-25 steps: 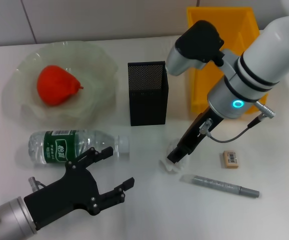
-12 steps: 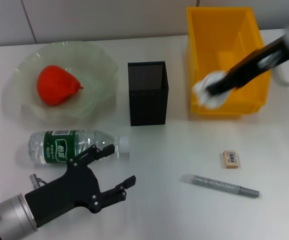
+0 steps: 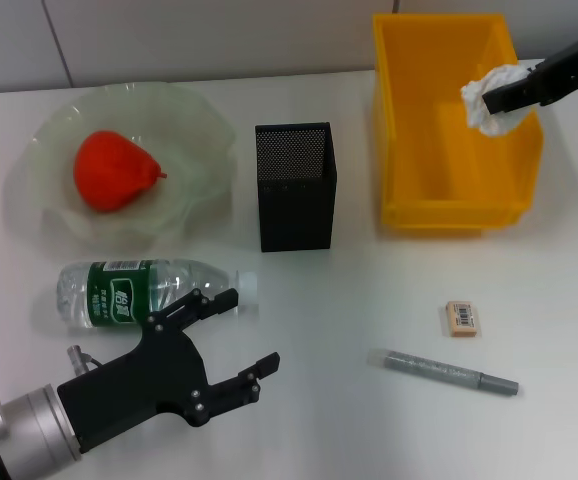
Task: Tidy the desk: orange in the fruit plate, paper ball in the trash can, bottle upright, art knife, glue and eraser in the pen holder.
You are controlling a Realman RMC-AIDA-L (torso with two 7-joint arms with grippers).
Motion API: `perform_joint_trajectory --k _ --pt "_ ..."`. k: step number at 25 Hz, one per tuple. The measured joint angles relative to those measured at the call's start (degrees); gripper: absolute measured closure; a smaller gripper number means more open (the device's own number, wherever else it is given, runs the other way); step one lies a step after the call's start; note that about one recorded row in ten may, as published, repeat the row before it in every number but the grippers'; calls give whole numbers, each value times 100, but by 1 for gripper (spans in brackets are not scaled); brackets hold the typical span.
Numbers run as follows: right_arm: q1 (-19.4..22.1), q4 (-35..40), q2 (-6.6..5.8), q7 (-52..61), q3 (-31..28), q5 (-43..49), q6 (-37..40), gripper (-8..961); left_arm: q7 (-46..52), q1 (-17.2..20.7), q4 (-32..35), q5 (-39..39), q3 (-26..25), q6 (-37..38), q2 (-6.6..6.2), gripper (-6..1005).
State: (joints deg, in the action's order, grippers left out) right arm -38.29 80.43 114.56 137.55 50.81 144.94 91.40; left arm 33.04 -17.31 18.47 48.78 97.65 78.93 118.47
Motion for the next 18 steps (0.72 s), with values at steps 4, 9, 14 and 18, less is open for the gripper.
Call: perform_joint_trajectory --k 4,9,14,18 --pt "-19 -308 48 -208 132 32 -476 529 -27 0 -1 0 0 2 9 187" --pt "-60 -735 83 -540 337 37 -997 530 -61 0 -2 0 -1 21 11 187" --pt "-146 -893 93 -599 372 74 -1122 443 -61 17 10 0 -19 25 9 187" --pt "-119 -858 126 -620 368 70 -1155 276 -61 30 13 0 -35 35 9 186"
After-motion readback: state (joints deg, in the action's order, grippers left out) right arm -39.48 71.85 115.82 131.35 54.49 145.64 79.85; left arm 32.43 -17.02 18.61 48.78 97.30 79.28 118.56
